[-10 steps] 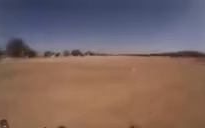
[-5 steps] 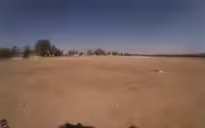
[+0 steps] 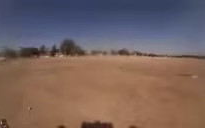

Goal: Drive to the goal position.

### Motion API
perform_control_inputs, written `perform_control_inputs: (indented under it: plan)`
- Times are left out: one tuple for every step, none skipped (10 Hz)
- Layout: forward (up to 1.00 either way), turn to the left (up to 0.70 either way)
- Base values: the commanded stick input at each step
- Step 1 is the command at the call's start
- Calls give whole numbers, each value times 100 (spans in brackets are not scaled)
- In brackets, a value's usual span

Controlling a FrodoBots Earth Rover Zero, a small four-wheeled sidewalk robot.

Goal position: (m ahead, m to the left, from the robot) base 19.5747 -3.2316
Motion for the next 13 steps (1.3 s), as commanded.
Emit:
perform_control_inputs:
  plan:
    - [70, 27]
    - [70, 27]
    - [70, 27]
    - [70, 27]
    - [70, 27]
    - [70, 27]
    - [70, 27]
    - [70, 27]
    - [70, 27]
    - [70, 27]
    - [70, 27]
    - [70, 27]
    - [70, 27]
